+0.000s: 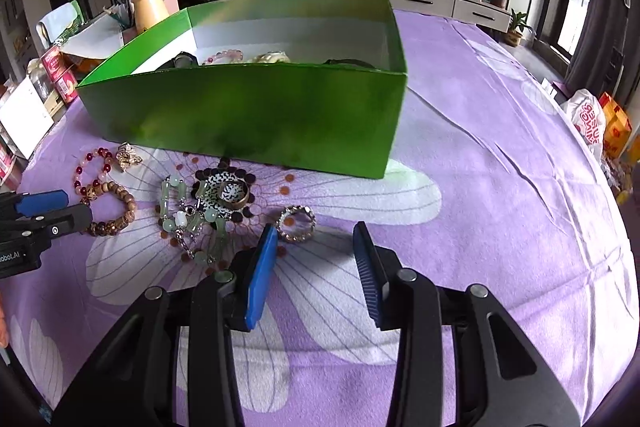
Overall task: Organize jewelry
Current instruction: 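Grasp the brown wooden bead bracelet with the left tool while the right tool grasps a small silver ring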
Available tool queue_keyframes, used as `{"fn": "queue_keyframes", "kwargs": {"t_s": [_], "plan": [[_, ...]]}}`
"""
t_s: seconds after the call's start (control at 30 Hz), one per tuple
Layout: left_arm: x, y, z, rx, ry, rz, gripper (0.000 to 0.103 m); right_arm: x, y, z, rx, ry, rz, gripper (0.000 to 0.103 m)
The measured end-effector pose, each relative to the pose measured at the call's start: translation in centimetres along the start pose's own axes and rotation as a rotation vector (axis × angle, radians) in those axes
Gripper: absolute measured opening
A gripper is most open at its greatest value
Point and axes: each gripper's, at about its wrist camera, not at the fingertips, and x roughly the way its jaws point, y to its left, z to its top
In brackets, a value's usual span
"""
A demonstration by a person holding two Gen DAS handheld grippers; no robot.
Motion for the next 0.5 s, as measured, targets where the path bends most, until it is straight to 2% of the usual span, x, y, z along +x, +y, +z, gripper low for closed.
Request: {"fn": "queue_keyframes", "kwargs": {"t_s": [0.07,0.1,0.27,0.37,0.43,0.5], "plan": [[0.2,-0.2,0.3,0.005,0.002,-0.003,0.044,0.2,0.1,0.2,-0.003,0.003,0.004,0.04],[0.7,-0.3,0.4,0.007,0.027,-0.005,0.033,0.3,0.3,0.3,-0.011,0.005,-0.003,0.04],[1.0,-0.4,0.3,0.035,0.007,0.012,0.031,0.6,1.0,0.7,-0.027,0.012,0.005,0.027],[1.2,-0.1,0.4,0.039,0.0,0.018,0.025,0.6,1.4,0.7,-0.044,0.006,0.0,0.022],[1.1,0.1,0.3,0.036,-0.001,0.018,0.013,0.6,1.3,0.6,-0.041,0.004,0.0,0.022],[1.0,0.3,0.2,0.032,-0.002,0.017,0.01,0.5,1.2,0.5,-0.033,0.0,0.004,0.021]]}}
